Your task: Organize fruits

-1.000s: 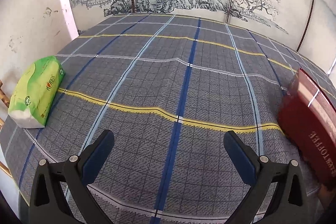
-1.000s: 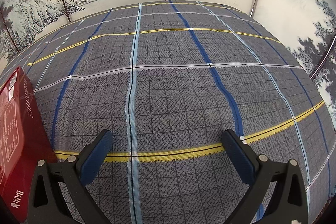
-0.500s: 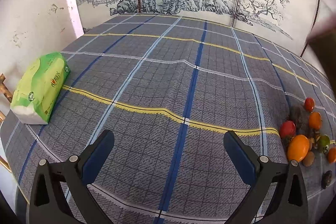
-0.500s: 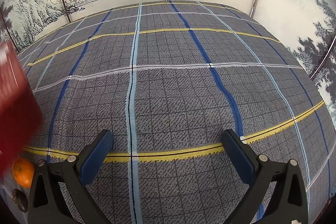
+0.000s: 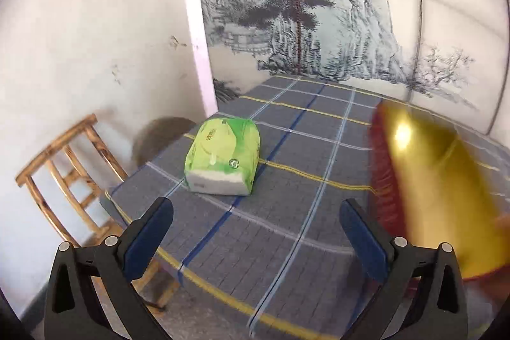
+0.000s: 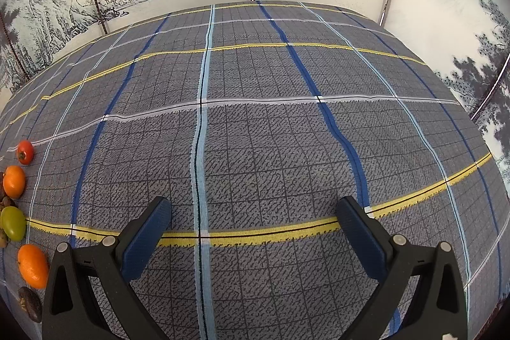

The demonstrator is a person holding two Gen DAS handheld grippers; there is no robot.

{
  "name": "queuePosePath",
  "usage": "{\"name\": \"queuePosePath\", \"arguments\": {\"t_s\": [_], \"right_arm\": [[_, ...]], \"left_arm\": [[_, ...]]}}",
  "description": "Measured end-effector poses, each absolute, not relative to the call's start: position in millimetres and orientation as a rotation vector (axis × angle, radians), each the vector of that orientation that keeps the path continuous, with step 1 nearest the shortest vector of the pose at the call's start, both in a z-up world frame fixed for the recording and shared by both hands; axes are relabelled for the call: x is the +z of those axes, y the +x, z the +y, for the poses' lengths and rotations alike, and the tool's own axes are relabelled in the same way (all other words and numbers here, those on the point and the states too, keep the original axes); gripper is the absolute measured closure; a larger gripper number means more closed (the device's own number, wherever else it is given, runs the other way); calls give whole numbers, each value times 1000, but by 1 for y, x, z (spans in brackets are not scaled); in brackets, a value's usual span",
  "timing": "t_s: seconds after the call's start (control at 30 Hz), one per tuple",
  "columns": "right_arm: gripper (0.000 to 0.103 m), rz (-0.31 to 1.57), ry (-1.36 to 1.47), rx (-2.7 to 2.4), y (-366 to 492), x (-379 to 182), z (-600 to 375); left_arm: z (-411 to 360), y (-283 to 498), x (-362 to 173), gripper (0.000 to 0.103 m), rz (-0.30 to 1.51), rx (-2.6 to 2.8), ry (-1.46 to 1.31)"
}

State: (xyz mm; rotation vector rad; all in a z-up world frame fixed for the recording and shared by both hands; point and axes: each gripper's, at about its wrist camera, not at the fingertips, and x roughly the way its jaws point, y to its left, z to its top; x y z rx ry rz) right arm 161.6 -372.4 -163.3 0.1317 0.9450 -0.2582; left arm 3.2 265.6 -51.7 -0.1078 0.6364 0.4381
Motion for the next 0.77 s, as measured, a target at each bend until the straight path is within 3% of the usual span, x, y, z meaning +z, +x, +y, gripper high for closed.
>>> {"name": "queuePosePath", "arguments": {"t_s": [0.2,0.77], "right_arm": [[0,945,132,-258,162,-163,-373],[0,945,132,-258,162,-164,-373]], "left_arm": [[247,-2,-47,0,624,421,-58],[52,62,-62,0,733,-130,37]]}}
